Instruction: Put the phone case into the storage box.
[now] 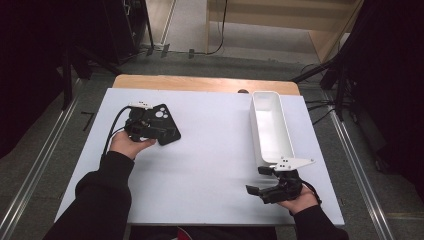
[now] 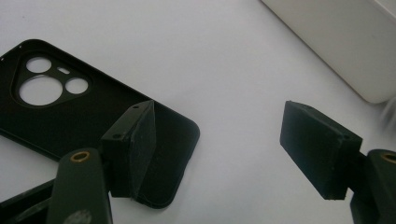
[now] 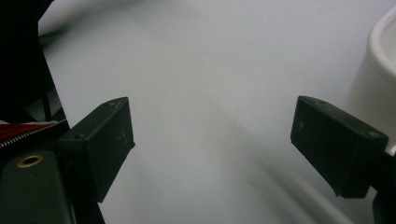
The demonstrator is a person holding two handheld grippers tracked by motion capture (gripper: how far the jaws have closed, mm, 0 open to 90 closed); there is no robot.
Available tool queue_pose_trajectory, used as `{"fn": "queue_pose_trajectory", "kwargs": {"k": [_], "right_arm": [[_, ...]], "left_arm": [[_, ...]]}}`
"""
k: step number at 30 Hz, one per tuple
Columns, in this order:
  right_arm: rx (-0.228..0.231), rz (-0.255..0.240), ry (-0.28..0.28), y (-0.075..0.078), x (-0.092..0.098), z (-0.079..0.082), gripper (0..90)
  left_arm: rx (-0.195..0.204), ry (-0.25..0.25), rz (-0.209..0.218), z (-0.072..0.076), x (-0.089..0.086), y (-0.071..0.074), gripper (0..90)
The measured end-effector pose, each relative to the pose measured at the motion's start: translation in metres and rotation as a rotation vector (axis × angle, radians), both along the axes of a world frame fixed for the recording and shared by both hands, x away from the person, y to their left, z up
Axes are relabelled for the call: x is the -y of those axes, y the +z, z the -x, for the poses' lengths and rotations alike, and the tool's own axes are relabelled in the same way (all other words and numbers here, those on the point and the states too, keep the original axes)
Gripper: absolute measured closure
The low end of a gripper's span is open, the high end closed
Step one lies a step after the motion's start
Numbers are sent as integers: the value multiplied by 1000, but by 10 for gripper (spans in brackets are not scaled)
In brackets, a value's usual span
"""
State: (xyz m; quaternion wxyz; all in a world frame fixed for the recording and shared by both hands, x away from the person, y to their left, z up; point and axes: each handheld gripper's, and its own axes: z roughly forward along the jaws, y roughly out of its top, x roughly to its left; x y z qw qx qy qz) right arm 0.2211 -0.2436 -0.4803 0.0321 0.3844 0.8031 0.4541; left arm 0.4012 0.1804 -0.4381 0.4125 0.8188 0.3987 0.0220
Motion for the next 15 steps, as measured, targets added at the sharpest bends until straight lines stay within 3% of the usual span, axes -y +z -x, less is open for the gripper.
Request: {"fn": "queue_pose_trajectory", "kwargs": {"k": [3,5,7,12,13,14,15], "right_arm": [[-1,-2,3,0,0,0,117],[0,-1,3,0,0,0,117],[1,-1,0,0,0,0,117],[3,0,2,0,0,0,117],[4,-1,4,0,0,0,117],[6,0,3,0,0,0,116],[3,-1,3,0,0,0,117]], "left_arm": [[0,5,-4,-3,1,-2,282],[24,7,-12,-2,2,-2,293],[29,8,-30,-2,2,-2,362],[32,-11,-71,1,3,-4,761],[33,-11,-76,1,2,-6,761],[28,-8,-73,0,2,-7,893],[16,-4,-71,-1,0,-10,894]]}}
